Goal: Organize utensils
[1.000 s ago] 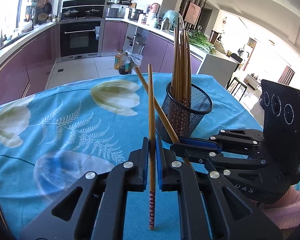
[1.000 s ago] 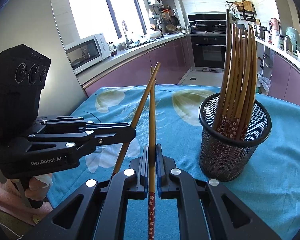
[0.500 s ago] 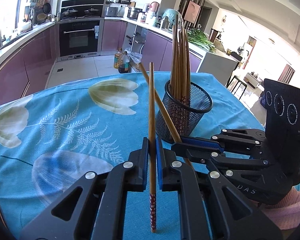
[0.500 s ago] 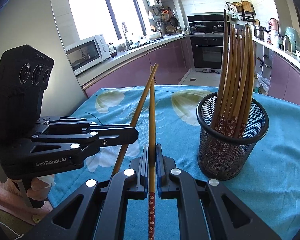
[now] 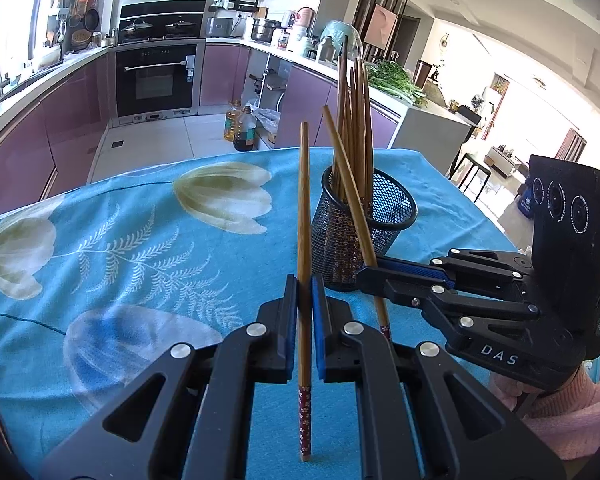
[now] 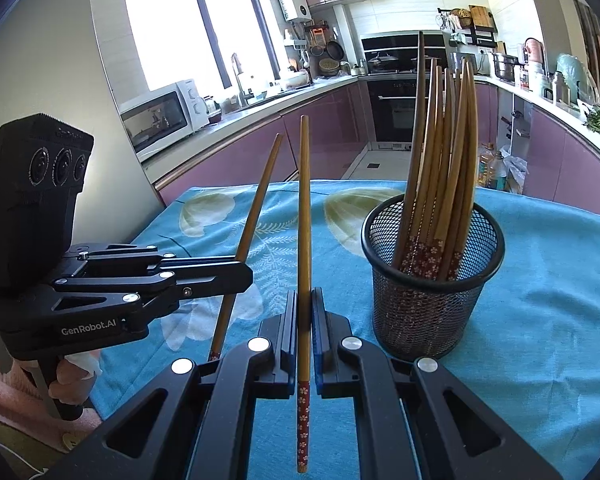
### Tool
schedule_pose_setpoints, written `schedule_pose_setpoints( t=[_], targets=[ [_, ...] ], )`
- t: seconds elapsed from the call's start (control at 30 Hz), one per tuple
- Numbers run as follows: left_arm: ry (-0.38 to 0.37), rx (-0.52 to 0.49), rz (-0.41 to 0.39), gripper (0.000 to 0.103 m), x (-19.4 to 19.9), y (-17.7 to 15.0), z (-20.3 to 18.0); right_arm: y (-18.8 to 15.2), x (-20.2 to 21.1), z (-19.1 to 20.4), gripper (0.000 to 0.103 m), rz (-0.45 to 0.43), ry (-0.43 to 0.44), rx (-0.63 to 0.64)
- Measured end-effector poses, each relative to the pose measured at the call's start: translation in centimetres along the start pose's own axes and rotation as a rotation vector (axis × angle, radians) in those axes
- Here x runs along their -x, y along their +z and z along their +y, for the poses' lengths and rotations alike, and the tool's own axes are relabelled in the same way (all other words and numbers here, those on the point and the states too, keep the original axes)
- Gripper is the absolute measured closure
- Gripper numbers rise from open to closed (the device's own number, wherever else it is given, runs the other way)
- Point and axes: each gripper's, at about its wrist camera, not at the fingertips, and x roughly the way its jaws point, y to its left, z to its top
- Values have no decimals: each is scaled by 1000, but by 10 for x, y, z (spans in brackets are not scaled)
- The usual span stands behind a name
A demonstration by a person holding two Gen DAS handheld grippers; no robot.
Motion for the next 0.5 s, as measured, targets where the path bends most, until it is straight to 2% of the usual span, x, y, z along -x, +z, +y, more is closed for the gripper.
schedule_pose_setpoints(
  t=[0.5],
  targets=[
    [-11,-15,-20,95,10,5,-5,7,18,-9,97,-70,-29,-8]
  ],
)
